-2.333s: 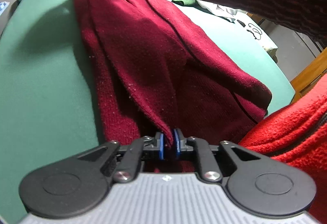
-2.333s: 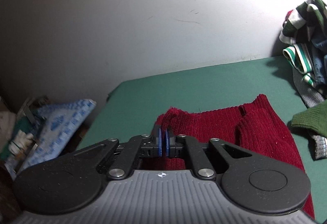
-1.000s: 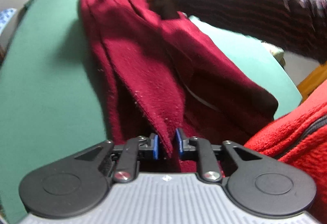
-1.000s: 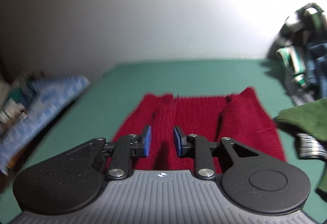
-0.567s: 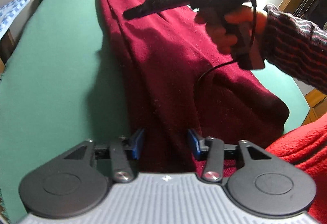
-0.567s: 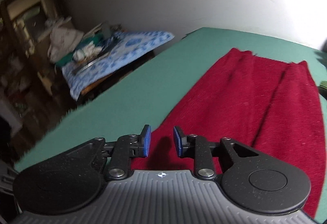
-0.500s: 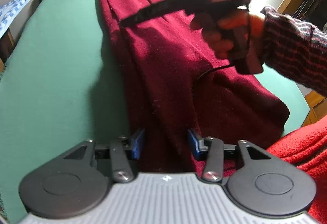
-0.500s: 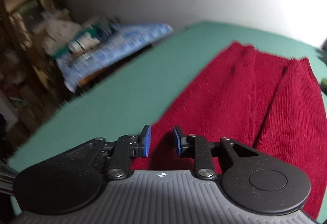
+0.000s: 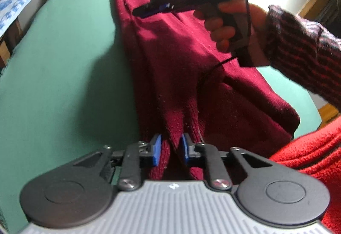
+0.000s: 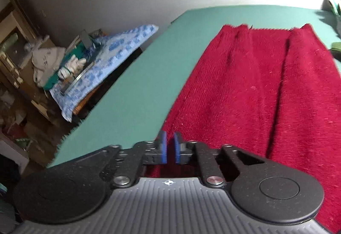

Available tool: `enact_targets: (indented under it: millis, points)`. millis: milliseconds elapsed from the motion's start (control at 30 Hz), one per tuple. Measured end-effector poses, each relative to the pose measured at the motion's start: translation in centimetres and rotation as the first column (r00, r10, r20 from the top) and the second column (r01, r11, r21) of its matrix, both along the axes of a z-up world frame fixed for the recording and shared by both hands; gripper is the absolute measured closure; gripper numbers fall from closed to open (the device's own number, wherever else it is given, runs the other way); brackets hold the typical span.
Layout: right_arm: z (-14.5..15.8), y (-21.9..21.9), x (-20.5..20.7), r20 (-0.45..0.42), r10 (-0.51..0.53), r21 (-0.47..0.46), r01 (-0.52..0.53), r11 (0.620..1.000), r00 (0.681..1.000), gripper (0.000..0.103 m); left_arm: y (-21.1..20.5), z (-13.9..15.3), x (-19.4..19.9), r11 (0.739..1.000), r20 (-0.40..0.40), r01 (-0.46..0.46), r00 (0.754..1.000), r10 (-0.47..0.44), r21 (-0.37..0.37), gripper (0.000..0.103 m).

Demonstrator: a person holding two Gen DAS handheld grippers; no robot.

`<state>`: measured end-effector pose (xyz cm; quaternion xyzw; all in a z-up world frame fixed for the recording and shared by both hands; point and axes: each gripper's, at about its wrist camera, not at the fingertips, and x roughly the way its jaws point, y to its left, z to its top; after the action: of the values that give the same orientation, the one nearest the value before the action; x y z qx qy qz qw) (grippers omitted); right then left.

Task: Fold clothes
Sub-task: 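Smooth the folded sweater near the collar with the right tool, then move the open right tool along the folded red sweater toward its hem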

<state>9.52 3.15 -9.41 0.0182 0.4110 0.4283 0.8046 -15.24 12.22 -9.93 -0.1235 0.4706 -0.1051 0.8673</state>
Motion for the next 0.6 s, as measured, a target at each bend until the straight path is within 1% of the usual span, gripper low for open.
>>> enact_targets:
  millis: [67, 133, 167, 200, 333, 367, 400, 433, 467, 500, 567, 600]
  points:
    - [0.4, -0.3, -0.3, 0.031, 0.001, -0.004, -0.001, 1.000, 1.000, 0.064, 0.0, -0.1, 0.0, 1.000, -0.001, 0.001, 1.000, -0.001, -0.004, 0.087]
    - [0.1, 0.6, -0.6, 0.084, 0.039, -0.064, -0.034, 0.997, 0.996, 0.073, 0.1, -0.1, 0.1, 1.000, -0.006, 0.003, 1.000, -0.003, -0.008, 0.087]
    - [-0.1, 0.8, -0.3, 0.066, 0.034, -0.056, -0.030, 0.998, 0.997, 0.091, 0.1, -0.1, 0.1, 1.000, -0.007, 0.005, 1.000, -0.005, -0.005, 0.087]
    - [-0.4, 1.0, 0.0, 0.049, 0.029, -0.048, -0.026, 0.998, 0.998, 0.100, 0.0, -0.1, 0.0, 1.000, -0.007, 0.009, 1.000, -0.009, 0.000, 0.087]
    - [-1.5, 1.8, 1.3, -0.022, 0.009, -0.018, -0.010, 1.000, 1.000, 0.101, -0.2, 0.1, -0.2, 1.000, -0.001, 0.016, 1.000, -0.016, 0.019, 0.087]
    - [-1.8, 2.0, 1.6, -0.039, 0.005, -0.010, -0.005, 1.000, 0.999, 0.103, -0.2, 0.2, -0.3, 1.000, 0.002, 0.015, 1.000, -0.015, 0.023, 0.087]
    - [-2.0, 2.1, 1.9, -0.055, 0.001, -0.004, -0.001, 1.000, 0.998, 0.103, -0.3, 0.3, -0.3, 1.000, 0.006, 0.015, 1.000, -0.015, 0.027, 0.087]
    - [-1.6, 1.7, 1.7, -0.054, -0.002, -0.007, 0.002, 1.000, 0.999, 0.103, -0.3, 0.3, -0.3, 0.999, 0.009, 0.014, 1.000, -0.014, 0.031, 0.085]
    - [-1.2, 1.3, 1.5, -0.050, -0.005, -0.008, 0.005, 1.000, 0.999, 0.098, -0.4, 0.4, -0.4, 0.999, 0.013, 0.013, 1.000, -0.014, 0.035, 0.083]
    - [-0.6, 0.5, 1.0, -0.025, -0.013, 0.002, 0.014, 1.000, 1.000, 0.091, -0.3, 0.6, -0.5, 0.999, 0.021, 0.009, 1.000, -0.010, 0.039, 0.082]
    - [0.2, -1.3, 0.2, -0.007, -0.035, 0.013, 0.036, 0.999, 0.999, 0.091, 0.1, 1.1, -0.6, 0.999, 0.040, -0.002, 0.999, 0.000, 0.047, 0.081]
    - [0.2, -1.9, -0.2, -0.015, -0.049, 0.000, 0.049, 0.999, 0.999, 0.091, 0.2, 1.4, -0.6, 0.999, 0.052, -0.002, 0.999, 0.000, 0.053, 0.081]
